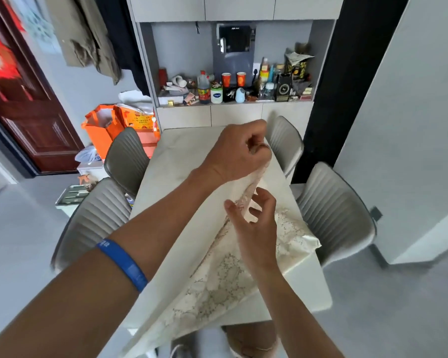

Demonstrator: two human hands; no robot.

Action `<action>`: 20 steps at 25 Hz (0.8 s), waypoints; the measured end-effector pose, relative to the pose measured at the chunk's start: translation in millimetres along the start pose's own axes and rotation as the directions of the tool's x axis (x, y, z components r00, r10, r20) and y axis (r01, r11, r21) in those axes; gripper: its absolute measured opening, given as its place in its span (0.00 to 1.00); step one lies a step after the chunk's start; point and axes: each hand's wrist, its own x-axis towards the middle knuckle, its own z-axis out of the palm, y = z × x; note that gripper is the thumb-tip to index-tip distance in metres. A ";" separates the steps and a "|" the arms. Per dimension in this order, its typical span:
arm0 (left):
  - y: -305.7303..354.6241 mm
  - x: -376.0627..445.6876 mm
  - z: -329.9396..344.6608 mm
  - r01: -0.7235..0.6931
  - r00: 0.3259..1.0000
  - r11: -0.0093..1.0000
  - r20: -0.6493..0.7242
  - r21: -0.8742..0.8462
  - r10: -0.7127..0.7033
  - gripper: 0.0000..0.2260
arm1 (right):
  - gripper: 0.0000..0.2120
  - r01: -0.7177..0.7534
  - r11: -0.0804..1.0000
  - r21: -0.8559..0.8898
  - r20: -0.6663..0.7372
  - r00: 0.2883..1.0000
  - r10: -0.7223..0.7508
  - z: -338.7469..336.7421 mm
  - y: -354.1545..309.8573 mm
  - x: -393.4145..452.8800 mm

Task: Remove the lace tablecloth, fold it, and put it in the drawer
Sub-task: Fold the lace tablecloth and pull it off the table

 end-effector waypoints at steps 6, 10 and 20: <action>120.3 -32.5 12.6 0.027 0.972 0.998 -0.237 0.060 -0.012 0.08 | 0.11 -0.088 0.915 -0.395 -0.176 0.984 0.018 -72.9 0.8 -86.1; 146.6 -55.7 -19.4 0.146 0.893 0.989 -0.427 -0.027 -0.144 0.13 | 0.04 -0.198 0.758 -0.621 -0.184 0.977 0.105 -144.1 39.3 -139.6; 154.2 -239.0 -103.5 0.368 0.728 0.922 -0.580 -0.119 -0.365 0.11 | 0.10 0.018 0.647 -0.762 -0.136 0.973 -0.188 -261.3 -16.9 -210.8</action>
